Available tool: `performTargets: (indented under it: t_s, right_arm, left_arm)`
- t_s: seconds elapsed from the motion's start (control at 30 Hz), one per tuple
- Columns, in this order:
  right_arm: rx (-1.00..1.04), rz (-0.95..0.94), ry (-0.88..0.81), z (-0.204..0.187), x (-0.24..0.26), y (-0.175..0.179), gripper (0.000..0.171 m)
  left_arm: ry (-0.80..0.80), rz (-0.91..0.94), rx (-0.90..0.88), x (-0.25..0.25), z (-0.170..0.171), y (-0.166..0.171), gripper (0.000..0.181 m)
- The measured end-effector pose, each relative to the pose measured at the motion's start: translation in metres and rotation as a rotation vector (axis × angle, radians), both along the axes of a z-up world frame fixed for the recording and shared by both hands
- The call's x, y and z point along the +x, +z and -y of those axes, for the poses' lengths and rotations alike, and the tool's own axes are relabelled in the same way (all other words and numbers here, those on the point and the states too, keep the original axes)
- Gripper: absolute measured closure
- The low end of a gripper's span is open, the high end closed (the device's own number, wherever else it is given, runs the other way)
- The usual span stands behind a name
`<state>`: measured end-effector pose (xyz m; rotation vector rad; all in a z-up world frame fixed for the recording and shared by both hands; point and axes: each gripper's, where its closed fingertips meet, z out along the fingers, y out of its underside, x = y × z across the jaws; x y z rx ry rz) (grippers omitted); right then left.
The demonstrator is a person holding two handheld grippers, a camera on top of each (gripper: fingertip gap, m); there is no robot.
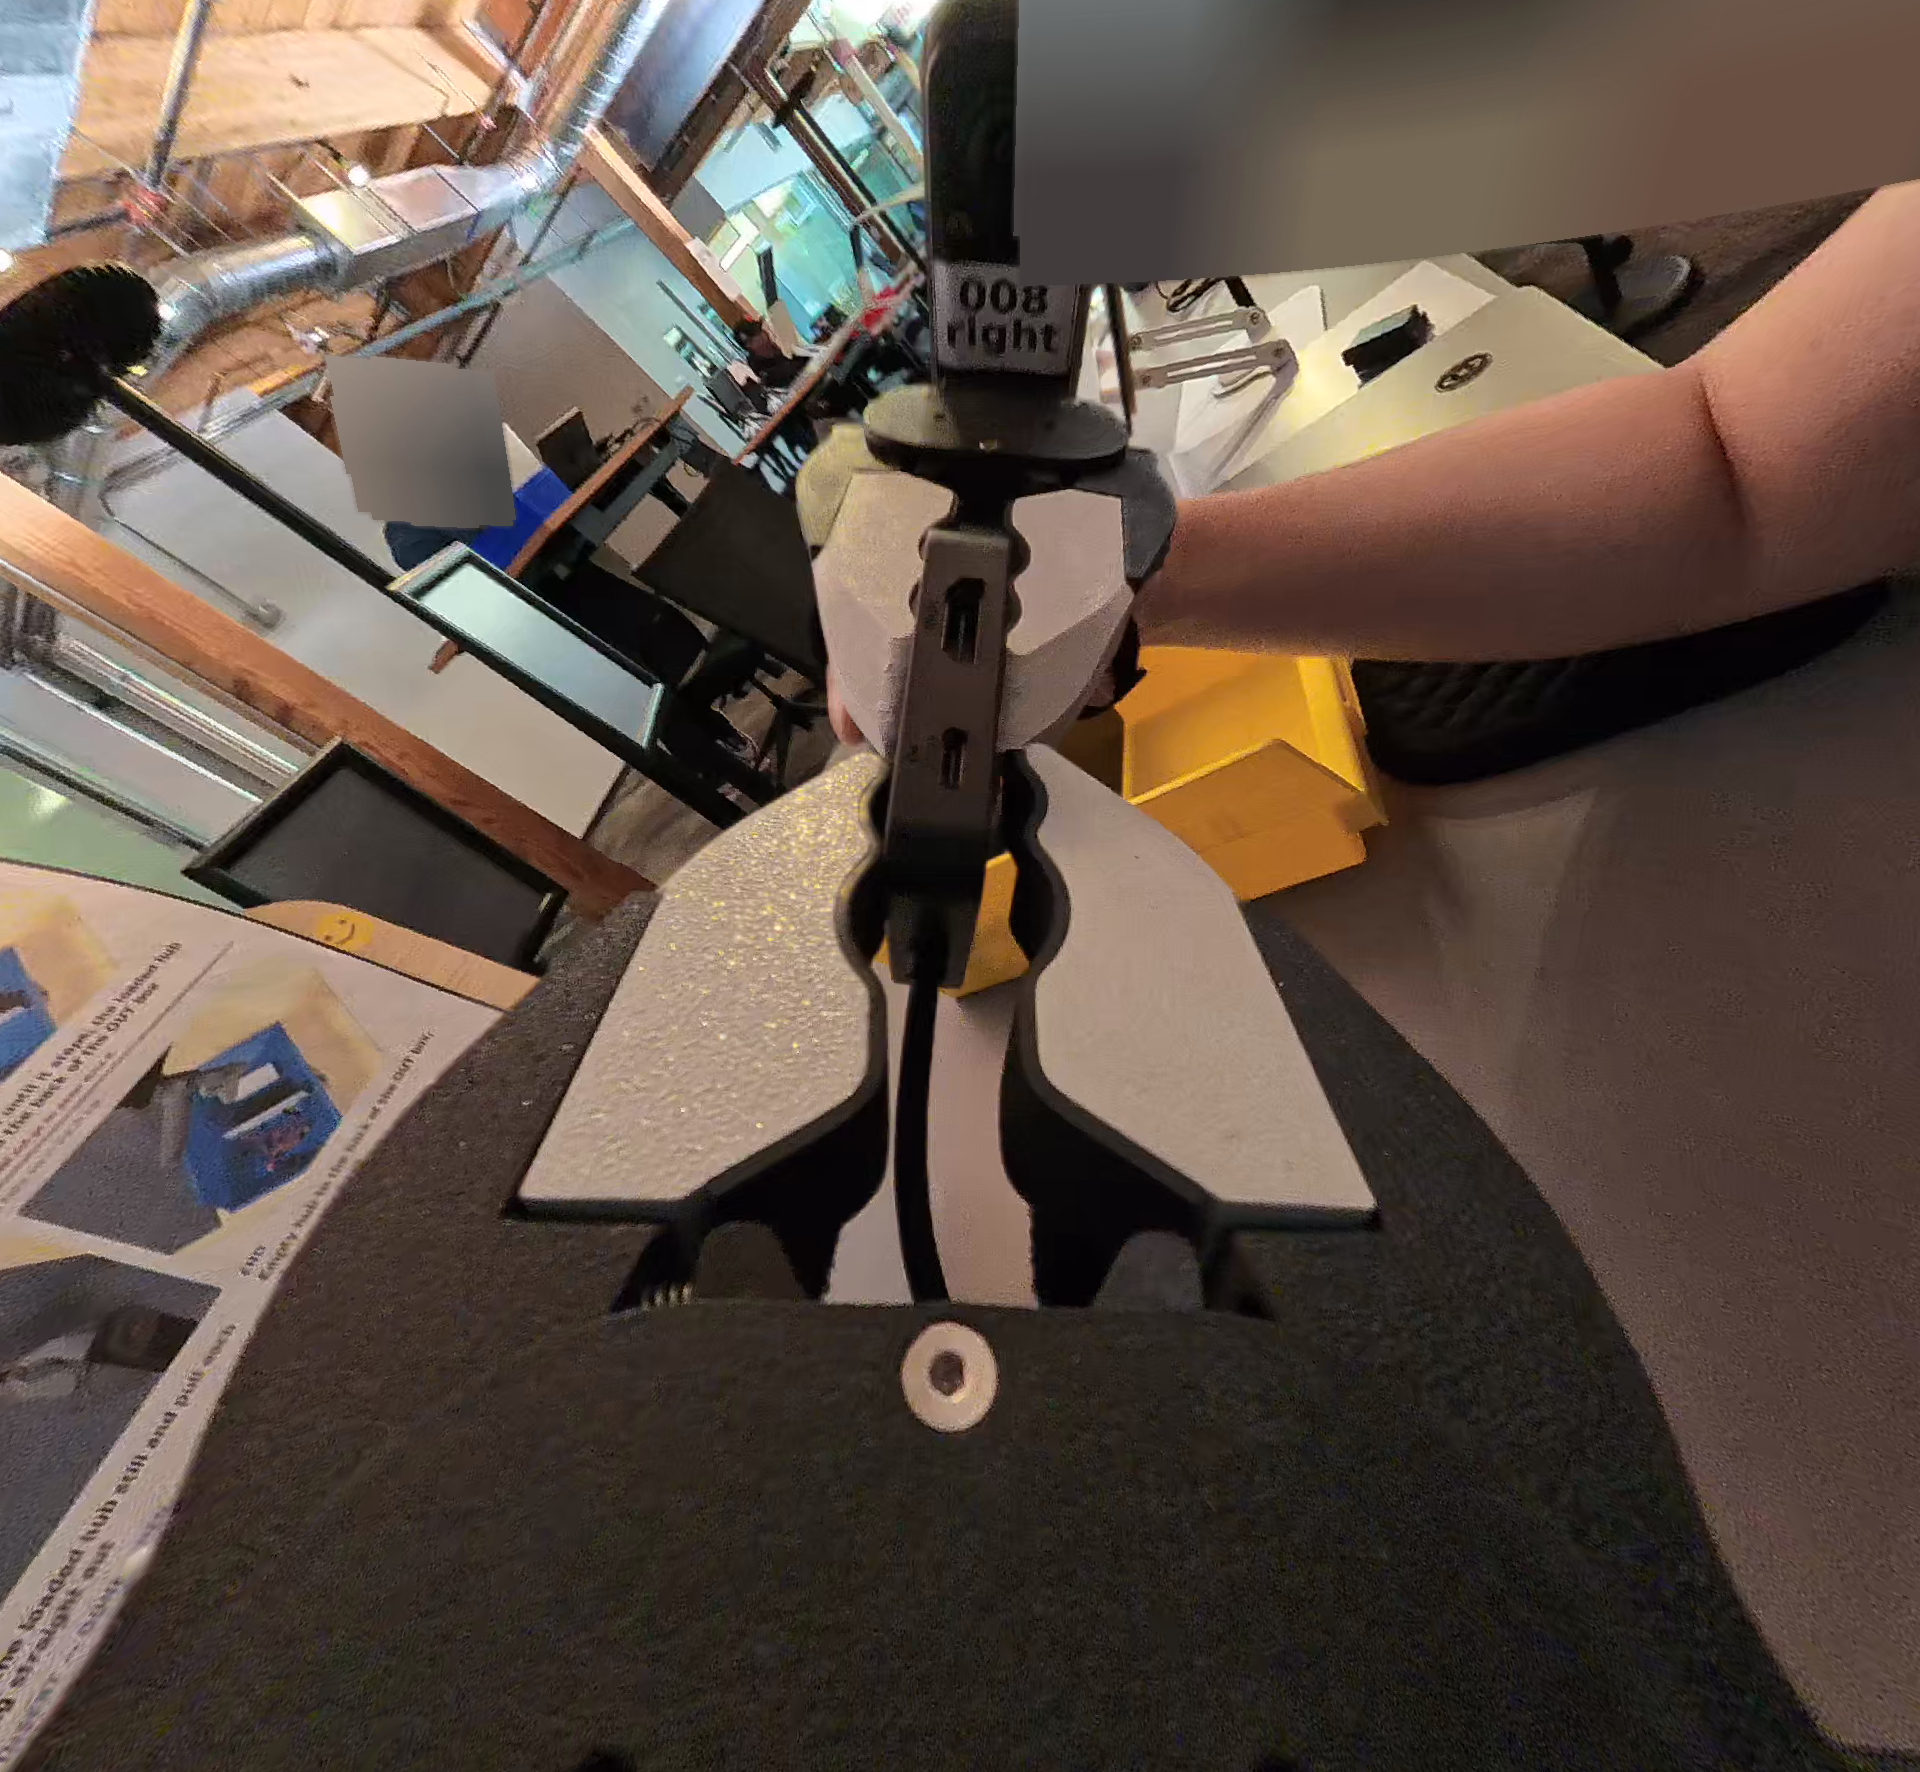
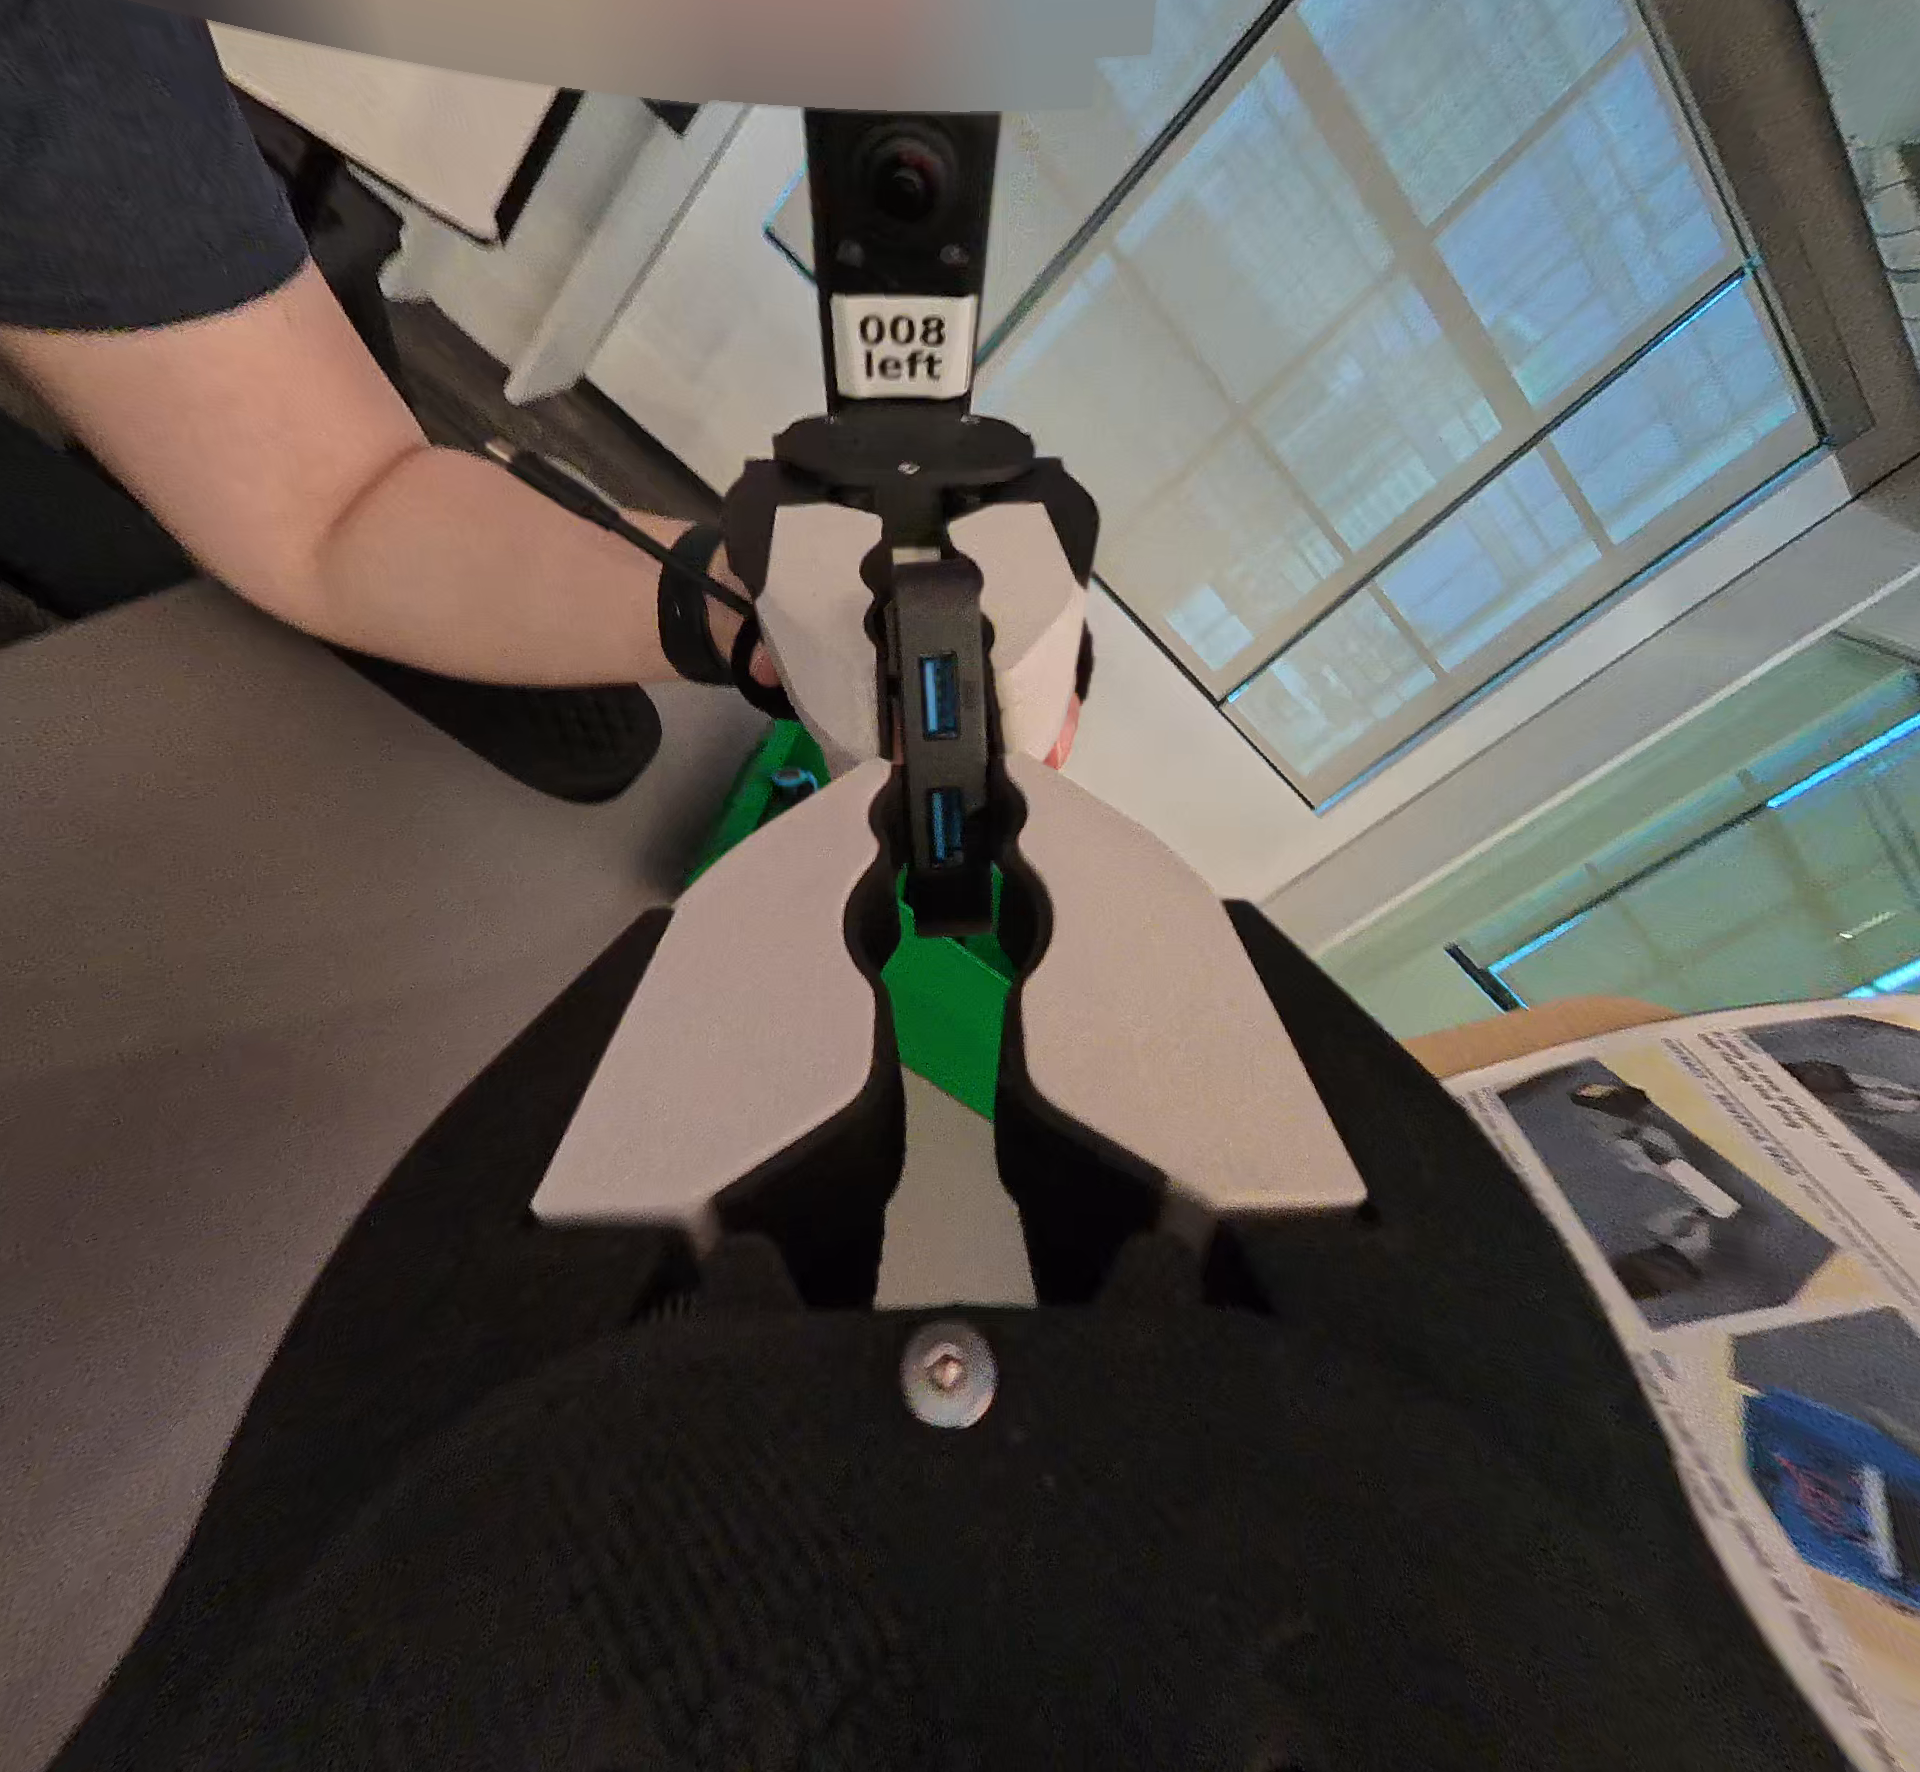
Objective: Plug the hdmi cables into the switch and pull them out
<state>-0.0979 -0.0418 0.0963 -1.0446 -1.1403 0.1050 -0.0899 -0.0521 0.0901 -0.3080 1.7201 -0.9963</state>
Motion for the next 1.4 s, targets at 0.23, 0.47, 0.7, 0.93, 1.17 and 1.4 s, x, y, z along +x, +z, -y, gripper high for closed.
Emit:
performTargets:
  t_s: [0.23, 0.47, 0.7, 0.93, 1.17, 1.4]
  right_arm:
    - [-0.018, -0.026, -0.230, -0.032, 0.040, -0.007, 0.146]
    - [-0.472, 0.103, -0.442, -0.041, 0.076, -0.065, 0.155]
    - [-0.882, 0.503, -0.485, -0.037, 0.071, -0.174, 0.163]
    - [-0.936, 0.536, -0.680, -0.069, 0.069, -0.213, 0.157]
    - [-0.894, 0.272, -1.067, -0.116, 0.082, -0.226, 0.151]
    - [-0.946, 0.301, -1.197, -0.112, 0.094, -0.251, 0.149]
  left_arm:
    - [0.219, -0.006, 0.118, 0.013, -0.039, -0.007, 0.167]
    - [0.640, -0.043, 0.235, 0.002, -0.131, -0.004, 0.167]
    - [0.737, -0.071, 0.247, -0.001, -0.153, -0.005, 0.167]
    - [0.816, -0.058, 0.223, -0.014, -0.171, 0.004, 0.167]
    - [0.886, -0.061, 0.207, -0.024, -0.187, 0.009, 0.167]
    - [0.892, -0.066, 0.217, -0.022, -0.186, 0.008, 0.167]
